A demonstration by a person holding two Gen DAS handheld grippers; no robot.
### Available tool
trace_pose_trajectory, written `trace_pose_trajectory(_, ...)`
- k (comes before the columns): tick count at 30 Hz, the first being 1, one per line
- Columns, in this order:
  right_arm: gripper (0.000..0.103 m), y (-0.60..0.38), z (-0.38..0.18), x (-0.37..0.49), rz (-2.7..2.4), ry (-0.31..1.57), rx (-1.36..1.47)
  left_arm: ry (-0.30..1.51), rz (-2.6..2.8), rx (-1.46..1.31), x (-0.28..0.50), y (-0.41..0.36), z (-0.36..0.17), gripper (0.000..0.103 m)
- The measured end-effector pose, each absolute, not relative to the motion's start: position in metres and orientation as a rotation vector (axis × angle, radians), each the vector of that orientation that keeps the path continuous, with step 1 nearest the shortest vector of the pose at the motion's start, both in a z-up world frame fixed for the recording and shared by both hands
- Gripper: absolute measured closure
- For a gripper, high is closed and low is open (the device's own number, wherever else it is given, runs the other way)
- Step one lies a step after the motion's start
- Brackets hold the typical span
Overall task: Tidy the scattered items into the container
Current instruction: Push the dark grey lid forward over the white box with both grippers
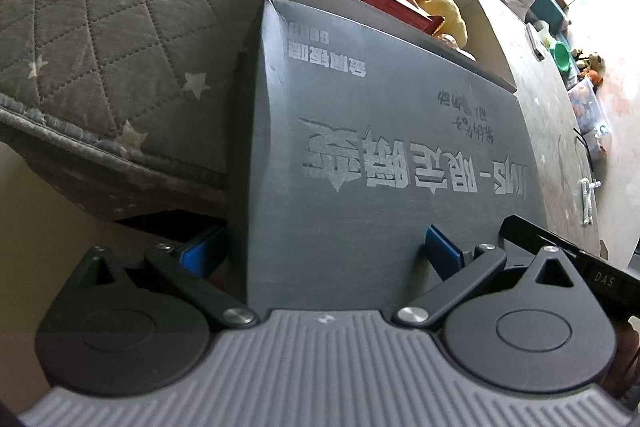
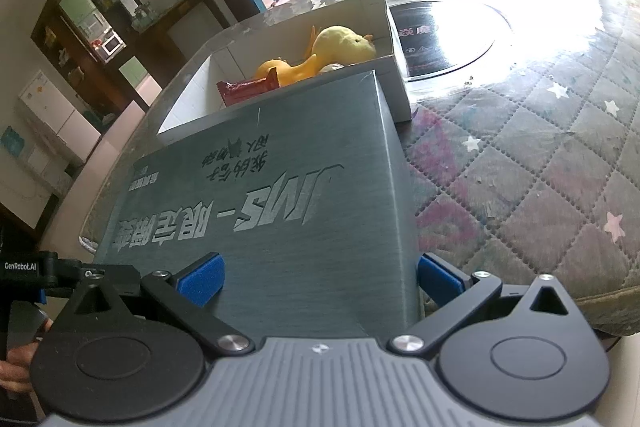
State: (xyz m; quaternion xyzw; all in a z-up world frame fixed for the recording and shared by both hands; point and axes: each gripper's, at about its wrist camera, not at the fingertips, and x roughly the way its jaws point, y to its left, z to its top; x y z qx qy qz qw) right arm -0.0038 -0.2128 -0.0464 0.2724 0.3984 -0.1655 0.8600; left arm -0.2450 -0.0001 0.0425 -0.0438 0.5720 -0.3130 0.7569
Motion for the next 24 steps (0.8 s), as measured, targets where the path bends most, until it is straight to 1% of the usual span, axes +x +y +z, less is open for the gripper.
trace_pose_trajectory(16,0.0,-0.224,-0.05,0.005,-0.308,0.869,0.55,1.278,-0.682,-0.086,-0.235,0.001,0.044,0.0)
trace_pose_trajectory(24,0.0,-0.227,-0.048,0.008,-0.297,0.874,0.534,1.256,-0.69,-0.039,-0.236,0.006,0.049,0.0)
